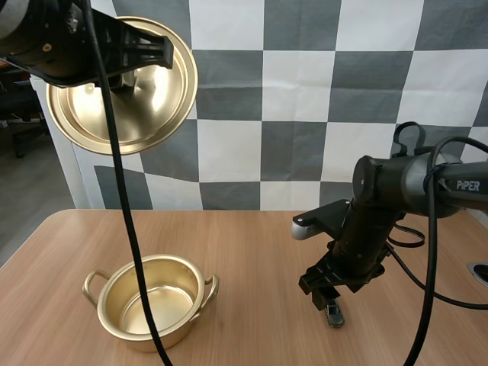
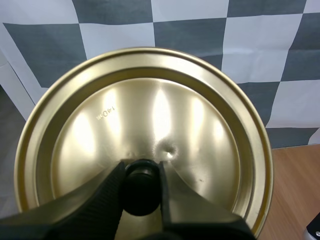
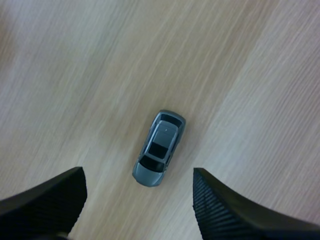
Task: Open the pot, put the car inside, and close it
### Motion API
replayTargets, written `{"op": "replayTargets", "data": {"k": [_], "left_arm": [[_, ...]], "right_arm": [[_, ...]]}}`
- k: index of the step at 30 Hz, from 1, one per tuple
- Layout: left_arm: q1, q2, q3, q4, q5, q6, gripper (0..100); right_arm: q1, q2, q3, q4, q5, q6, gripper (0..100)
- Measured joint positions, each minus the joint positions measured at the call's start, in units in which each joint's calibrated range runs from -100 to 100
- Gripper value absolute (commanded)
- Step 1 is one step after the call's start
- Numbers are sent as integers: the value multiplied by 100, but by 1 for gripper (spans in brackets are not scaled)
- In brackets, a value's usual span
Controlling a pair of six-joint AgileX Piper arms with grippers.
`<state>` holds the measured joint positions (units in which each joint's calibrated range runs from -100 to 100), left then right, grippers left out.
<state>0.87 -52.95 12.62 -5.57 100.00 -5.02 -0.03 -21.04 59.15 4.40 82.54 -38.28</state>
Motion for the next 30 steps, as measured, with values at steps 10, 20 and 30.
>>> {"op": "replayTargets", "data": {"k": [10, 20, 30], "left_arm": [[0, 0, 0, 0, 0, 20, 0], [0, 0, 0, 0, 0, 20, 0], [0, 0, 0, 0, 0, 20, 0]], "right_arm": [[-8, 494, 0, -12, -209, 0, 100], [-8, 827, 7, -23, -476, 0, 100], [-8, 1223, 16, -36, -707, 0, 100]]}}
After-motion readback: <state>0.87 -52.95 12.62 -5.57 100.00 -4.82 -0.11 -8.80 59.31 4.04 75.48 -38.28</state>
